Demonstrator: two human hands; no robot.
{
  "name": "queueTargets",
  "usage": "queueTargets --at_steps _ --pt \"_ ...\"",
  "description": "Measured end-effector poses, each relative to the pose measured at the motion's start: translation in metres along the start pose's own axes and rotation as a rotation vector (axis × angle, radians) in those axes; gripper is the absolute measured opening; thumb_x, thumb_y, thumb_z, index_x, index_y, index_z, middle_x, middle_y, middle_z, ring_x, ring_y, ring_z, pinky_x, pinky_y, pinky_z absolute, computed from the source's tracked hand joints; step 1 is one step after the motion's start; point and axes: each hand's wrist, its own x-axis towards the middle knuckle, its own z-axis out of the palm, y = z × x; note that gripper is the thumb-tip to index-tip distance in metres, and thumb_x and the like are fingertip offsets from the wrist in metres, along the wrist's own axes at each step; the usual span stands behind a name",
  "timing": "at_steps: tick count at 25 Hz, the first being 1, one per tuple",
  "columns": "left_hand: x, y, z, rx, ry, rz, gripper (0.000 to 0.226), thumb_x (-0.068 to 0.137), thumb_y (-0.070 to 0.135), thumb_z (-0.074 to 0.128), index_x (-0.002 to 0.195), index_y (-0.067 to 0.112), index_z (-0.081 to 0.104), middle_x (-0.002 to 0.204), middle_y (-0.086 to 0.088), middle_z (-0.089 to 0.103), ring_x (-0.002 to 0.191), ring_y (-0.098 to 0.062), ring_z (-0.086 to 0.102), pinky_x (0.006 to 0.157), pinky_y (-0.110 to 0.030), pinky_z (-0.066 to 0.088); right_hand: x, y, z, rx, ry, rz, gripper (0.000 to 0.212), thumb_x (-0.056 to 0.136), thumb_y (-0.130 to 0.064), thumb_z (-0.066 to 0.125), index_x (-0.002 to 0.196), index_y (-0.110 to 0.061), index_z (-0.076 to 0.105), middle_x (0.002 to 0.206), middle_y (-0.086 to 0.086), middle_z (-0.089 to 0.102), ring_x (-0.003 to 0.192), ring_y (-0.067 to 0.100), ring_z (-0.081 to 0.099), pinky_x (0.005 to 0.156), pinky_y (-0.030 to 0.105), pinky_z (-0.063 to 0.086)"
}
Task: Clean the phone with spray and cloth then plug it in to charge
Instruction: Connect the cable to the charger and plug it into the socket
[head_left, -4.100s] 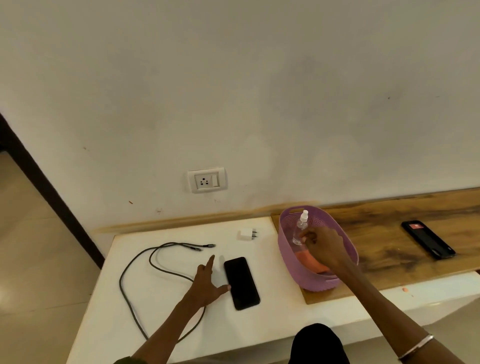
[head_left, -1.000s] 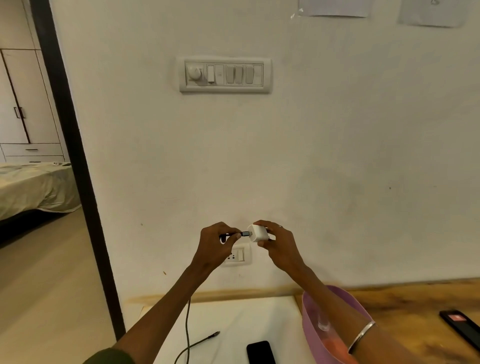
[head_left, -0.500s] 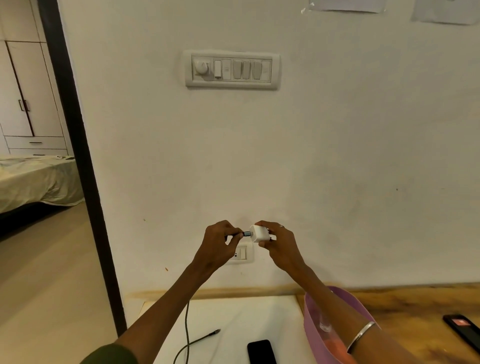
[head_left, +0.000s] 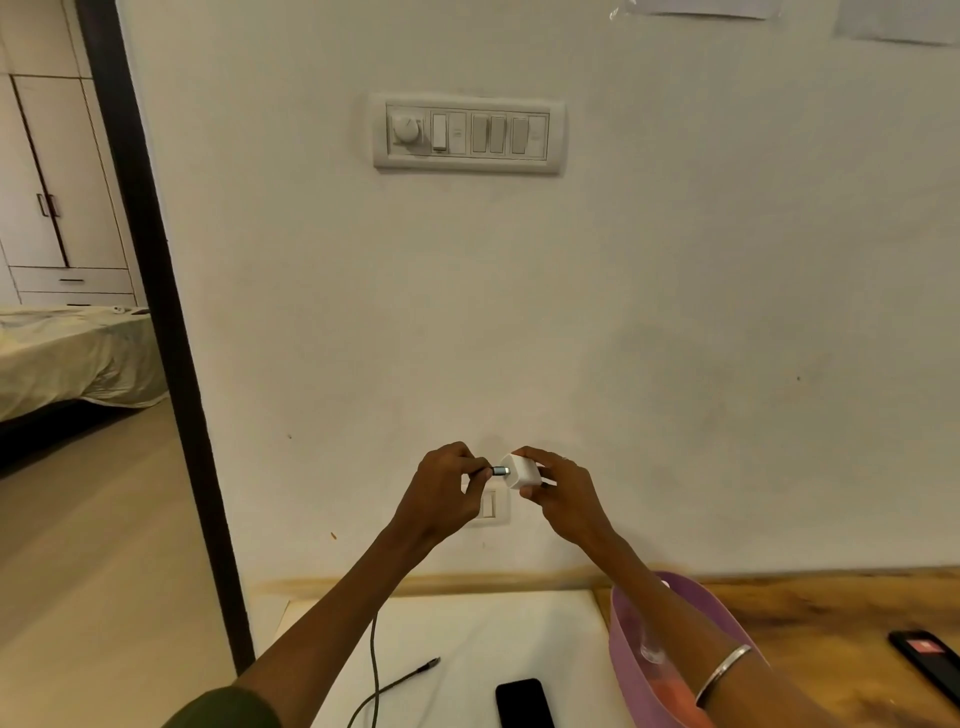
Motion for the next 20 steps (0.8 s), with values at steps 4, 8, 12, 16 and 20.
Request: queueTargets --at_steps 4,8,12,16,20 --pt "0.000 0.003 0.000 0.019 -0.025 -0.026 0.018 0.091 0.017 0.062 0.093 0.014 0.079 0.074 -0.004 0.063 0.065 -0.013 0.052 0.062 -0.025 0.038 -0.003 0.000 -0.002 0.036 -0.014 0.011 0.046 0.079 0.004 0.071 0.119 -0.018 0.064 0.110 -0.005 0.070 0.100 0.015 0.067 0.074 0.000 0.045" --pt "-0.003 0.003 0.000 0.039 -0.083 -0.063 0.021 0.092 0.019 0.058 0.093 0.014 0.078 0.076 -0.005 0.063 0.070 -0.020 0.057 0.066 -0.032 0.045 -0.007 -0.001 0.000 -0.036 -0.024 0.000 0.044 0.081 -0.001 0.071 0.121 -0.019 0.063 0.106 -0.014 0.065 0.094 0.010 0.061 0.073 0.000 0.044" --pt "-0.003 0.005 0.001 0.066 -0.134 -0.081 0.022 0.092 0.020 0.057 0.090 0.014 0.078 0.077 -0.007 0.062 0.072 -0.021 0.057 0.068 -0.035 0.047 -0.007 0.000 0.003 -0.135 -0.041 -0.011 0.045 0.080 -0.002 0.071 0.118 -0.023 0.063 0.105 -0.015 0.067 0.092 0.009 0.060 0.070 0.002 0.041" --pt "-0.002 0.004 0.002 0.090 -0.158 -0.083 0.022 0.091 0.020 0.057 0.087 0.011 0.076 0.077 -0.008 0.062 0.073 -0.021 0.056 0.069 -0.037 0.048 -0.004 -0.001 0.008 -0.177 -0.051 -0.007 0.045 0.080 -0.002 0.072 0.117 -0.026 0.063 0.110 -0.007 0.071 0.097 0.014 0.062 0.077 0.015 0.049" --pt "-0.004 0.001 0.003 0.077 -0.171 -0.101 0.022 0.091 0.019 0.056 0.086 0.012 0.076 0.077 -0.008 0.062 0.074 -0.022 0.058 0.069 -0.036 0.047 -0.005 -0.001 0.011 -0.208 -0.054 0.004 0.044 0.081 -0.005 0.072 0.116 -0.029 0.063 0.107 -0.006 0.072 0.095 0.016 0.063 0.080 0.029 0.052"
